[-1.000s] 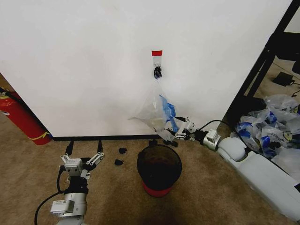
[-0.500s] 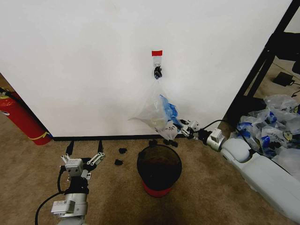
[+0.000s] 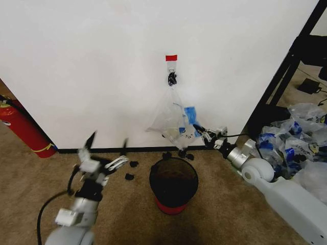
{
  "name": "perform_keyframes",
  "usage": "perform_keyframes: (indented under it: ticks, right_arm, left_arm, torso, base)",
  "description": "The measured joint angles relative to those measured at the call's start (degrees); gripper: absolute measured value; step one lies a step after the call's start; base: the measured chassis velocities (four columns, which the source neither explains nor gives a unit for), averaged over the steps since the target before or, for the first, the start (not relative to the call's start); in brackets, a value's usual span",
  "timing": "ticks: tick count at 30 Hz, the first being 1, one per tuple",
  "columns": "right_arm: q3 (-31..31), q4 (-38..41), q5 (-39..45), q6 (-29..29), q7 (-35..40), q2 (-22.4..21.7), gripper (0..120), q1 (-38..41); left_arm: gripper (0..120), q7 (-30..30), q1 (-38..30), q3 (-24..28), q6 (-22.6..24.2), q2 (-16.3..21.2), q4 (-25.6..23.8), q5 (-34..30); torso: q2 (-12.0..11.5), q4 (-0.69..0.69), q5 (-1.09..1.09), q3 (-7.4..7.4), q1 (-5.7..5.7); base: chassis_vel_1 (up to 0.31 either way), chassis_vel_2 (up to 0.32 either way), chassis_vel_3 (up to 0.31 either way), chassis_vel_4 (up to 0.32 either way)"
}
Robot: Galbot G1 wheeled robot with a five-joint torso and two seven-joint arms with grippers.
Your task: Pick up the garbage bag from the wall and place it over the trash bin.
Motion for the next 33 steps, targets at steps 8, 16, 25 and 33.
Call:
perform_keyframes:
  ticks: [8,16,25,33]
  right_arm:
    - [0.4,-2.0,2.4,2.1,-3.7,1.7,0,-1.0]
    - [0.3,-2.8,5.1,3.0,-3.7,4.8,0,-0.7]
    - [0.0,-3.5,4.1,3.2,-4.2,7.7,0,0.2]
    - [0.2,-4.6,2.4,3.4,-5.0,9.2,0,0.6]
  left_arm:
    - [100,-5.3,-15.9,12.7,11.8,17.3,5.8,-5.7]
    - [100,-14.7,-36.7,33.6,22.1,27.4,10.8,-9.8]
    - [100,-35.9,-57.3,57.1,36.3,26.8,11.0,-29.0]
    - [100,-48.4,-66.9,64.2,40.5,19.2,15.1,-42.9]
  torso:
    - [0.0,0.04,-0.02,0.01,0.01]
    - [0.0,0.02,-0.01,0.01,0.02]
    - [0.0,0.04,0.00,0.01,0.01]
    - [0.0,0.01,0.00,0.01,0.01]
  base:
    - [0.000,0.000,0.000,0.000]
    - [0.000,0.000,0.000,0.000]
    - [0.000,0.000,0.000,0.000]
    - [0.000,0.000,0.000,0.000]
